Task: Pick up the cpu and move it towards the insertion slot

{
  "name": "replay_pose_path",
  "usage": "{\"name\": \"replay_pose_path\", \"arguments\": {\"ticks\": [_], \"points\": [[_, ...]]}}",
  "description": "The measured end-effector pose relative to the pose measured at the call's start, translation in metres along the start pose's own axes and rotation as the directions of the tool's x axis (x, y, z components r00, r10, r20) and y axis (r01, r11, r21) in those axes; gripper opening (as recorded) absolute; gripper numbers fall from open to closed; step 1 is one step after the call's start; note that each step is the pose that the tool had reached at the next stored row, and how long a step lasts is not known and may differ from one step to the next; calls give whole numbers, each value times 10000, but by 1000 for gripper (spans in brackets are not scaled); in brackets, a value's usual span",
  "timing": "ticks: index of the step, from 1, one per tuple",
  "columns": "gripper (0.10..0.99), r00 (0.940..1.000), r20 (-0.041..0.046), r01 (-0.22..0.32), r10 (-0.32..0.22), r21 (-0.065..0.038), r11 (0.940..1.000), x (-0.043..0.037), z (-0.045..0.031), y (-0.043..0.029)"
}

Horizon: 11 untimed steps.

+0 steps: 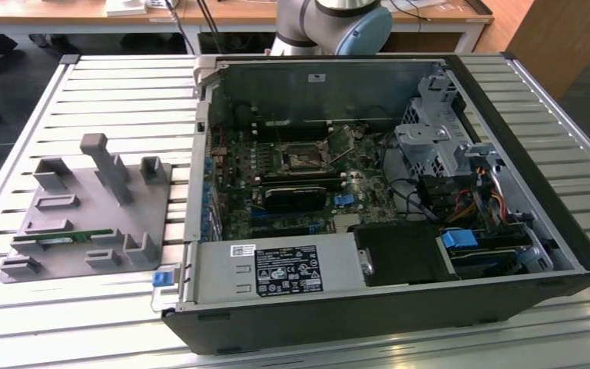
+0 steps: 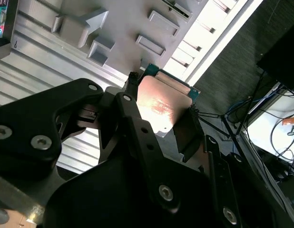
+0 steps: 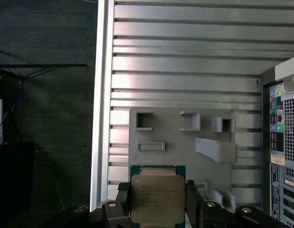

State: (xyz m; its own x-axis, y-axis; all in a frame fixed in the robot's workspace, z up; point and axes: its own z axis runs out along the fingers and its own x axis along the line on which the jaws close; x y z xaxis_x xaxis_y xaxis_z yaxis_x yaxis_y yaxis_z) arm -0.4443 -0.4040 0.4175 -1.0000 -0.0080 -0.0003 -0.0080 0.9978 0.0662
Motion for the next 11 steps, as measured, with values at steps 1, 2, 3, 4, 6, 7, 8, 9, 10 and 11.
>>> {"name": "replay_pose_path", "arguments": {"ticks": [1, 2, 3, 4, 6, 7, 8, 9, 10, 11], "points": [[545, 10000, 0, 0, 0, 0, 10000, 0, -11, 1], [545, 10000, -1, 0, 0, 1, 10000, 0, -22, 2], [545, 10000, -2, 0, 0, 1, 10000, -1, -35, 3], [545, 10000, -3, -2, 2, 2, 10000, -3, -46, 5], [545, 10000, -1, -1, 1, 1, 10000, -13, -65, 5], [545, 10000, 1, 0, 0, -1, 10000, -23, -70, 6], [545, 10000, -1, -1, 1, 0, 10000, -37, -74, 6], [545, 10000, -2, 0, 0, 0, 10000, -57, -75, 6], [545, 10000, -2, 0, 0, 0, 10000, -83, -75, 5], [545, 10000, -2, 0, 0, 0, 10000, -101, -75, 5]]}}
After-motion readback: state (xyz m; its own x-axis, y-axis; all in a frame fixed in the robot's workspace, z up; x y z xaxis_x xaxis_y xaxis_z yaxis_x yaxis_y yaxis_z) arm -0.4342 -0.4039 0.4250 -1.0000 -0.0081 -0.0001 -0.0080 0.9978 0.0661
